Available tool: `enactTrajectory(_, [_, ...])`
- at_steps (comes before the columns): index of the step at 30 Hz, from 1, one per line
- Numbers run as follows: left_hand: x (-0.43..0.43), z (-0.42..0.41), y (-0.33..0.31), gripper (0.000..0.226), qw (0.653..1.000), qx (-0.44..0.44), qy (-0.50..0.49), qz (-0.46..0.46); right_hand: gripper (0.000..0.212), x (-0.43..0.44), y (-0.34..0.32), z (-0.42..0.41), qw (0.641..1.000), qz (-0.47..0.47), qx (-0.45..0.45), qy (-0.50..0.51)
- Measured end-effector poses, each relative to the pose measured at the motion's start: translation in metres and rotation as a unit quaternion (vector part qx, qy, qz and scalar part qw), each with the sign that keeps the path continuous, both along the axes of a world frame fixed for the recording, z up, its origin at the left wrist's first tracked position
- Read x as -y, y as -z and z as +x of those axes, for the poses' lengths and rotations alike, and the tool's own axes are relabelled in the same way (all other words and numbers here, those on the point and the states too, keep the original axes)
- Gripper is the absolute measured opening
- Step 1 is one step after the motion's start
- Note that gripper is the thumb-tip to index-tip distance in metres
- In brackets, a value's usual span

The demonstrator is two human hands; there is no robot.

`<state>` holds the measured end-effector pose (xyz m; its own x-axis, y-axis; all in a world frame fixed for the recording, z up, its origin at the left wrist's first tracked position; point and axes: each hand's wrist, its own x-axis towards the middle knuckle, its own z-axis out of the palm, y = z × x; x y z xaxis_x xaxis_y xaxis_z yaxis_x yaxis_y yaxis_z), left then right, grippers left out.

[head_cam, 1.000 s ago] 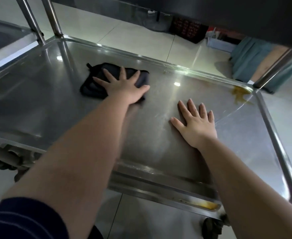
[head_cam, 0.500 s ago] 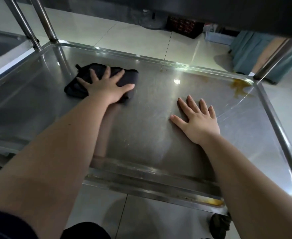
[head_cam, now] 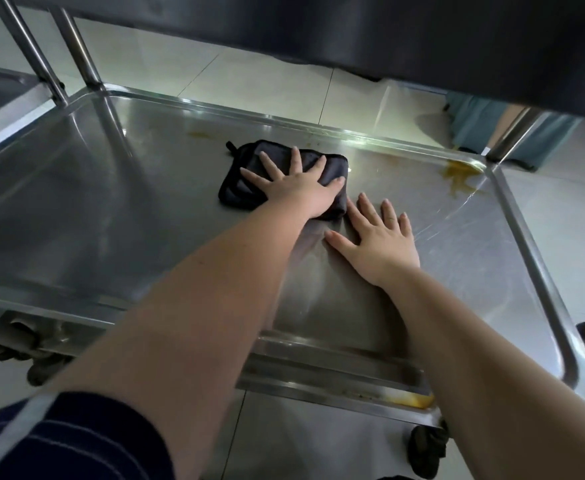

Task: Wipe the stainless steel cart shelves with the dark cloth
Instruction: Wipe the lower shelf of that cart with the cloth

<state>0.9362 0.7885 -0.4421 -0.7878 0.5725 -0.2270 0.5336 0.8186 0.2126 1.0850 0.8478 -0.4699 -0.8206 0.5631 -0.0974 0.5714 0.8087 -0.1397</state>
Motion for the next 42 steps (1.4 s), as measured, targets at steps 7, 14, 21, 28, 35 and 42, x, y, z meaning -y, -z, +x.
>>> enactTrajectory(7, [0.091,-0.076,0.004,0.057,0.994,-0.098,0.006,0.056,0.061,0.006,-0.026,-0.046,0.990,-0.072,-0.115,0.048])
enactTrajectory(14, [0.113,-0.090,0.022,0.051,0.993,-0.073,0.047,0.076,0.058,0.055,-0.018,-0.160,0.999,-0.030,-0.021,-0.022])
enactTrajectory(21, [0.113,-0.091,0.025,0.056,0.996,-0.069,0.051,0.023,0.058,0.022,-0.009,-0.131,1.000,0.012,0.002,-0.009])
enactTrajectory(28, [0.112,-0.088,0.027,0.056,0.993,-0.090,0.076,-0.006,0.057,-0.070,-0.012,-0.030,0.992,0.012,0.023,0.120])
enactTrajectory(35, [0.112,-0.085,0.024,0.055,0.995,-0.076,0.060,-0.006,0.056,0.017,-0.009,-0.104,1.000,0.011,-0.004,-0.004])
enactTrajectory(42, [0.116,-0.084,0.022,0.054,0.997,-0.057,0.057,0.000,0.058,-0.008,-0.008,-0.068,1.000,0.023,-0.002,-0.010])
